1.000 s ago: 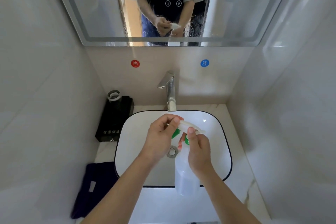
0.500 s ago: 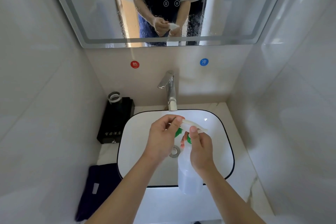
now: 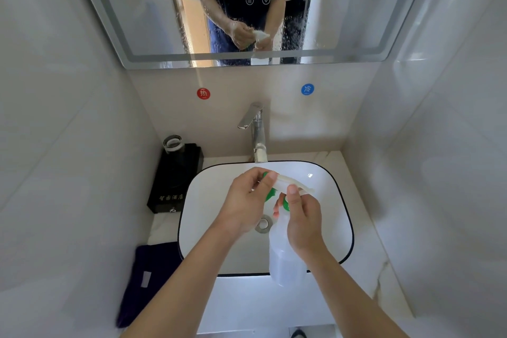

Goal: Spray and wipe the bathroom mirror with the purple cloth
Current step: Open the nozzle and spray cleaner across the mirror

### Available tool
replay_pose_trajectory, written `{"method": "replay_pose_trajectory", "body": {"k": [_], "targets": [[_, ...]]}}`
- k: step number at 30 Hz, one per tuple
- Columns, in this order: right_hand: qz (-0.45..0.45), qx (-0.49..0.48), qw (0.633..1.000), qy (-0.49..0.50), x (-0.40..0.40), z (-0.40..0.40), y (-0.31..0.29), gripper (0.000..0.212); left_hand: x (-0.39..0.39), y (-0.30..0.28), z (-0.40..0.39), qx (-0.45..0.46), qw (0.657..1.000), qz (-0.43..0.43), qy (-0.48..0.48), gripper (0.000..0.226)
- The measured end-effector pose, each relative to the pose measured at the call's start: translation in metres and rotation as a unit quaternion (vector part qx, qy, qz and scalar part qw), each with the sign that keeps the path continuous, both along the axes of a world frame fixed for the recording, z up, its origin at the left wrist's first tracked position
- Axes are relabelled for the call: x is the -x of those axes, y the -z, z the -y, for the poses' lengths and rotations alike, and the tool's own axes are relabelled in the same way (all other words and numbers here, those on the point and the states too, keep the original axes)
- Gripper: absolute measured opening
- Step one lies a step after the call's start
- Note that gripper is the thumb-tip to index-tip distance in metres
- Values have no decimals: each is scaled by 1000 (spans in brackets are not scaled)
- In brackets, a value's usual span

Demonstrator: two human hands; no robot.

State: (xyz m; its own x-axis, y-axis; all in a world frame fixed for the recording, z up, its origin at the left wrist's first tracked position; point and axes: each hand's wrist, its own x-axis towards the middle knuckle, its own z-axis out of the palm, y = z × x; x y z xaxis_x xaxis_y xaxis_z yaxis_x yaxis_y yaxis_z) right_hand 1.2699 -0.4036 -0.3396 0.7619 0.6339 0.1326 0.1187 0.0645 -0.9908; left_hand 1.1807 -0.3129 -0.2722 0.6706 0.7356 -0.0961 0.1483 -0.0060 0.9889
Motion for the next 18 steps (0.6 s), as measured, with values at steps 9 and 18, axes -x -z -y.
{"method": "replay_pose_trajectory", "body": {"k": [9, 18], "targets": [[-1, 4, 1000, 8, 0, 1, -2, 68, -11, -4, 11, 0, 997, 5, -76, 46], [8, 7, 1000, 5, -2, -6, 0, 65, -3, 9, 6, 32, 996, 44, -72, 17]]}}
